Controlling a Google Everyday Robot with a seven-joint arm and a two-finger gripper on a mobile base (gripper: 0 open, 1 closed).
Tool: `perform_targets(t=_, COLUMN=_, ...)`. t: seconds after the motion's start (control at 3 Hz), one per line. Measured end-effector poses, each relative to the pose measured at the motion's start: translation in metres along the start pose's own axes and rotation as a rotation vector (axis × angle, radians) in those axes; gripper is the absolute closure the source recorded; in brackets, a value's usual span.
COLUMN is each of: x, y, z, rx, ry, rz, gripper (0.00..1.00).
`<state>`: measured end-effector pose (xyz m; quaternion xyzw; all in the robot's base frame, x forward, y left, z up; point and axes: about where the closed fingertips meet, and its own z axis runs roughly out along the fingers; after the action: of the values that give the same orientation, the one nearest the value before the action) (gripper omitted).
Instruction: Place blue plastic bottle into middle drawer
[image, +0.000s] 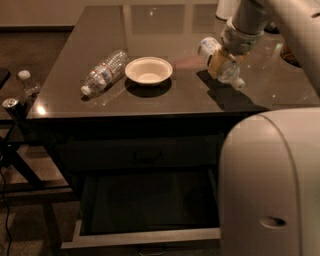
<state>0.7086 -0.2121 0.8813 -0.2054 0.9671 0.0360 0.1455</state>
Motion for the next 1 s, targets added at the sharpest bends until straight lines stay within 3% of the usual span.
perform_targets(t=0.33, x=0.007, y=0.003, z=0.008, rx=-0.007, ry=0.019, rz=0.003, gripper=1.00)
perform_targets(t=0.67, x=0.009, y=0.004, z=0.001, rx=-0.016, ry=-0.002, rz=-0.019, gripper=1.00)
perform_targets(t=1.0, x=0.029, y=0.005, z=-0.022, rx=0.000, ry=-0.027, rz=-0.012, gripper=1.00)
